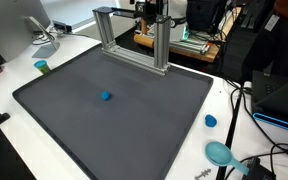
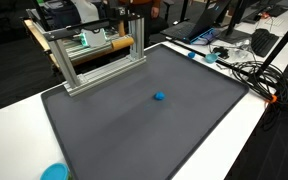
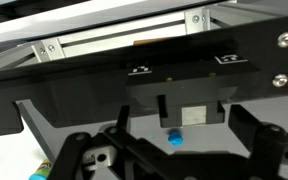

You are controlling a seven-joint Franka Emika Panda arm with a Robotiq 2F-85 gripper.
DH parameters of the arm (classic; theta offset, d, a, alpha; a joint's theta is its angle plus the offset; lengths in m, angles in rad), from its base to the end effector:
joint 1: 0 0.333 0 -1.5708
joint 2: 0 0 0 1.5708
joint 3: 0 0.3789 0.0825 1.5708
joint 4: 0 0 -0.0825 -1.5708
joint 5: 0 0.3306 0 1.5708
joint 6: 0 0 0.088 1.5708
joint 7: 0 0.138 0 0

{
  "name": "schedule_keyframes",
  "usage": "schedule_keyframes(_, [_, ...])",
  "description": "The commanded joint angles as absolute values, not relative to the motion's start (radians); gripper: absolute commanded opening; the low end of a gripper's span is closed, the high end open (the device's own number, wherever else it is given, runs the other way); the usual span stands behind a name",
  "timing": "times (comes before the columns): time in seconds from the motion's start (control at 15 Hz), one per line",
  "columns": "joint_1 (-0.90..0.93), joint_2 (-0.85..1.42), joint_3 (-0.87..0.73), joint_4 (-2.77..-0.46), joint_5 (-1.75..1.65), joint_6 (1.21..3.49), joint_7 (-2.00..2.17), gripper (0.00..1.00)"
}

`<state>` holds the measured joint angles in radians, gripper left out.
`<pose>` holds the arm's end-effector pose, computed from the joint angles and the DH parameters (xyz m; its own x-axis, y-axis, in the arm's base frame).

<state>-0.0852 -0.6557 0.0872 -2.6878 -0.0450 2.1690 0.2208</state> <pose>0.2735 0.0008 0.4851 0.9679 -0.2019 0.1498 -0.2130 -0.9751 0.0619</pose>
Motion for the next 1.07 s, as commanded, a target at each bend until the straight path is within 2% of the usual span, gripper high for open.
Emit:
schedule_keyframes(0.0, [-0.063,-0.662,0.077,-2.702,-0.048,2.165,0.199,1.00])
schedule_keyframes(0.6, [-0.021,-0.745,0.067,-2.783,-0.013,2.182,0.189,1.00])
schedule_keyframes(1.0, [-0.026,-0.698,0.072,-2.740,-0.012,2.240,0.195,1.00])
